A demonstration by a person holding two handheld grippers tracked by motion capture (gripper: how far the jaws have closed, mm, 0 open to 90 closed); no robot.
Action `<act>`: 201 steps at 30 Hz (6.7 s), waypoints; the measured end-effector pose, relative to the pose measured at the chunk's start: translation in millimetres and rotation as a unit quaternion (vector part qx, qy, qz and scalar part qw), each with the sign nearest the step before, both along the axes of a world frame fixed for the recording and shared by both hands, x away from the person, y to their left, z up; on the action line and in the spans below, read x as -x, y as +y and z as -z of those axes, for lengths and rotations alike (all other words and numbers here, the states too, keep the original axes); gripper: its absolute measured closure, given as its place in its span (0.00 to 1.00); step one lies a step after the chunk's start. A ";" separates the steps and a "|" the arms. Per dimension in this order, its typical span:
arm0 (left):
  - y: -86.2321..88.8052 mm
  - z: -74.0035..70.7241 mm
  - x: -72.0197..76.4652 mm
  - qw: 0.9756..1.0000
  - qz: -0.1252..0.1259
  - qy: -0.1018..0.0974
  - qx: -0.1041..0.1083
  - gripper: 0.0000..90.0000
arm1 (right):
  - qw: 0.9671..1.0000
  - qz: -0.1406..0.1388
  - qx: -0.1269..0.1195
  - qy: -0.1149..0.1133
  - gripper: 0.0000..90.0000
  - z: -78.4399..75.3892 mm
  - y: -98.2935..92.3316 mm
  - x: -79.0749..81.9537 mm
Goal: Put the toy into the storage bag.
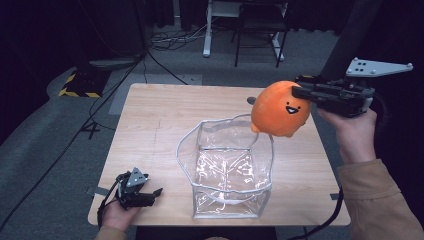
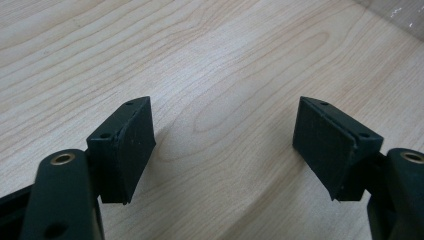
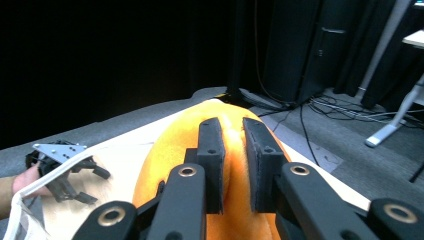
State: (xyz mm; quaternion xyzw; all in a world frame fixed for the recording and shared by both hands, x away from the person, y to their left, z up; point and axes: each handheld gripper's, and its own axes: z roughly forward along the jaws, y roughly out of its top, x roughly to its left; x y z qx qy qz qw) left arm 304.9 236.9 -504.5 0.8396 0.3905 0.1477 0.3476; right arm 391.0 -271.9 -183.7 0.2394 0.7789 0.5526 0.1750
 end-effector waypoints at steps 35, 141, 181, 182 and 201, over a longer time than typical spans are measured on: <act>-0.3 0.2 0.0 1.000 -0.001 0.001 0.002 0.28 | 0.985 -0.111 0.105 0.082 0.88 39.8 140.9 -21.2; -0.1 -0.1 1.2 1.000 0.002 0.001 0.000 0.27 | 0.940 -0.120 0.214 0.237 0.53 116.2 167.6 -28.6; 2.8 0.0 -3.9 1.000 -0.003 0.000 0.001 0.28 | 0.991 -0.025 0.087 0.094 0.51 75.2 44.1 4.2; 3.0 -0.1 -3.8 1.000 -0.004 -0.001 0.000 0.28 | 0.992 -0.022 0.086 0.093 0.51 75.2 41.1 4.3; 3.2 -0.2 -1.9 1.000 -0.006 0.001 0.001 0.28 | 0.992 0.044 0.076 0.094 0.49 99.6 -23.2 8.4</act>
